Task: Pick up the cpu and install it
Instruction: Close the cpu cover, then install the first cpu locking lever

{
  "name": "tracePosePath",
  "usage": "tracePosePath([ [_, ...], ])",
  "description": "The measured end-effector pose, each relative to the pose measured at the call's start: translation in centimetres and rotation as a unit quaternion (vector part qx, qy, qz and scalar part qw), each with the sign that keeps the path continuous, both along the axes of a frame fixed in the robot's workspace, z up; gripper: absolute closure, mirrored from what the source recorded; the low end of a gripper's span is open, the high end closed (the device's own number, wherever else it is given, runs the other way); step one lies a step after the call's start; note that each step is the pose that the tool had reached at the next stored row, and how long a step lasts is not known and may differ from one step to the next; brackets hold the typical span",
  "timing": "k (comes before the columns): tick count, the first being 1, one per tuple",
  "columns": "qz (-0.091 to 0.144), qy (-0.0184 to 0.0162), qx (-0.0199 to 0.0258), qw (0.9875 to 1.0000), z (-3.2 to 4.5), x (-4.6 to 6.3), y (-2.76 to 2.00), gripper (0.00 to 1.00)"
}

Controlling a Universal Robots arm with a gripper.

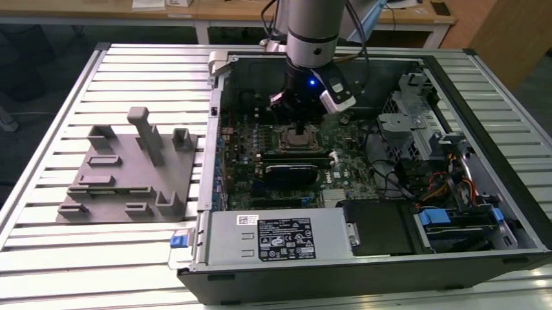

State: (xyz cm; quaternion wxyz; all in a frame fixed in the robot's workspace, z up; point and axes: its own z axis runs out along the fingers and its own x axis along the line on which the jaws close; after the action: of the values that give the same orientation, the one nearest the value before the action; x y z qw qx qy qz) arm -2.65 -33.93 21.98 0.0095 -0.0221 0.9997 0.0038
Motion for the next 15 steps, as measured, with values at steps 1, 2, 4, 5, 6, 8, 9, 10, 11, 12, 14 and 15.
tracePosePath([
  [1,0.0,0.0,0.0,1.0,0.0,0.21,0.0,0.89],
  [2,0.0,0.0,0.0,1.0,0.0,0.34,0.0,0.89],
  [4,0.0,0.0,-0.0001,1.0,0.05,0.38,0.0,0.89],
  [5,0.0,0.0,0.0,1.0,0.18,0.38,0.0,0.89],
  [6,0.0,0.0,0.0,1.0,0.36,0.38,0.0,0.89],
  [8,0.0,0.0,0.0,1.0,0.64,0.38,0.0,0.89],
  [9,0.0,0.0,0.0001,1.0,0.66,0.38,0.01,0.89],
  [10,0.0,-0.0001,0.0001,1.0,0.66,0.38,0.01,0.89],
  [11,0.0,-0.0001,0.0001,1.0,0.66,0.38,0.01,0.89],
  [12,0.0,0.0,0.0,1.0,0.69,0.38,0.0,0.89],
  [14,0.0,0.0,0.0,1.0,0.72,0.38,0.0,0.89],
  [15,0.0,0.0,0.0,1.0,0.72,0.38,0.0,0.89],
])
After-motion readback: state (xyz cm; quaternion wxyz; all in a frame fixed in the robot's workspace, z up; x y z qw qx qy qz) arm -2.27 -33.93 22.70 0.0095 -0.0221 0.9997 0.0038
